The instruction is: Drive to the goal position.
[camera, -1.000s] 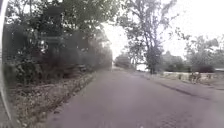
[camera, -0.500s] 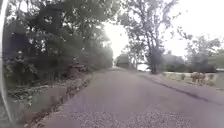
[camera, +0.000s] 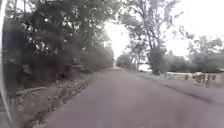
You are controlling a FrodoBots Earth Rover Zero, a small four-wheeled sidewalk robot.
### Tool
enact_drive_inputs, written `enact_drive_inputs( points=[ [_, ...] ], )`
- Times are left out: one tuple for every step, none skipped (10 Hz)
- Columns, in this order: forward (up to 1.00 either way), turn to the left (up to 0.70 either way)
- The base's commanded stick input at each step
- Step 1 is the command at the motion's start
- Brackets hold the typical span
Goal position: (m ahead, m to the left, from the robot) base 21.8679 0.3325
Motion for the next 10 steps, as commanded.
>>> enact_drive_inputs(
  points=[
    [0.7,0.01],
    [0.7,0.01],
    [0.7,-0.03],
    [0.7,-0.07],
    [0.7,-0.08],
    [0.7,-0.08],
    [0.7,-0.04],
    [0.7,0.01],
    [0.7,0.01],
    [0.7,0.01]
  ],
)
